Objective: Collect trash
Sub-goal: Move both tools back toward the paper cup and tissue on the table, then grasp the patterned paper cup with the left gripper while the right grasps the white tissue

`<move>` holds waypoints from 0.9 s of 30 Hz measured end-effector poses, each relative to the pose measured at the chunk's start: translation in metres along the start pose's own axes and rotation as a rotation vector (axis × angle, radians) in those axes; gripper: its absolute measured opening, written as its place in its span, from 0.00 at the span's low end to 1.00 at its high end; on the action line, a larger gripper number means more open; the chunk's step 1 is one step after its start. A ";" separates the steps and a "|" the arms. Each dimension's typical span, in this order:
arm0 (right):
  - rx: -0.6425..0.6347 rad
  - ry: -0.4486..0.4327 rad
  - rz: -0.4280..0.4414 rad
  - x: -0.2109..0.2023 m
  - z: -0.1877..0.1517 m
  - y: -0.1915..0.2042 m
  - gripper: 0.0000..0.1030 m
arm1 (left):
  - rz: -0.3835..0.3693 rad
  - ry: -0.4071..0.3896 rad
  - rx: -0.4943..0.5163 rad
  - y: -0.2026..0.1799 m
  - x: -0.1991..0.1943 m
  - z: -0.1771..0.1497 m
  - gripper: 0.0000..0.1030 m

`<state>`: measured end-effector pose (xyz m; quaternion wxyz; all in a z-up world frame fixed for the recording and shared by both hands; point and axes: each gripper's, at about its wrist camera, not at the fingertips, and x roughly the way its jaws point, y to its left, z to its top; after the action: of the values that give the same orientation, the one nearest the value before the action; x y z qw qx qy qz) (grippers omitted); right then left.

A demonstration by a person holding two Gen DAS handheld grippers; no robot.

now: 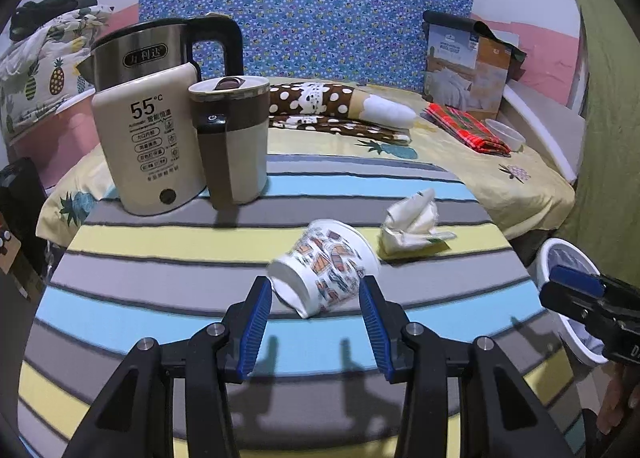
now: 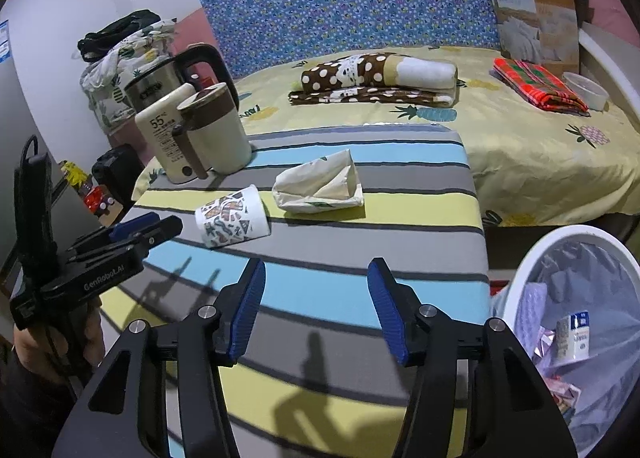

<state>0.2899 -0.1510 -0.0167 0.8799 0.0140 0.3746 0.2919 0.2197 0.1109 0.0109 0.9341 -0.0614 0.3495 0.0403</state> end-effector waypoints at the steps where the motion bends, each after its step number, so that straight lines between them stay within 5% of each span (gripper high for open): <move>1: 0.001 0.003 -0.003 0.002 0.001 -0.001 0.54 | -0.005 0.002 0.001 0.002 0.005 0.003 0.44; 12: 0.015 0.038 -0.015 0.022 0.006 -0.008 0.54 | -0.086 0.096 -0.022 0.023 0.068 0.021 0.49; 18: 0.030 0.053 -0.013 0.028 0.007 -0.013 0.54 | -0.177 0.136 0.038 0.006 0.066 0.009 0.52; 27: 0.035 0.049 -0.012 0.027 0.008 -0.013 0.54 | -0.110 0.162 0.080 -0.013 0.077 0.012 0.56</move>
<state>0.3168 -0.1463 -0.0320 0.8717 0.0202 0.4013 0.2805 0.2871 0.1022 -0.0300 0.9053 -0.0463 0.4212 -0.0301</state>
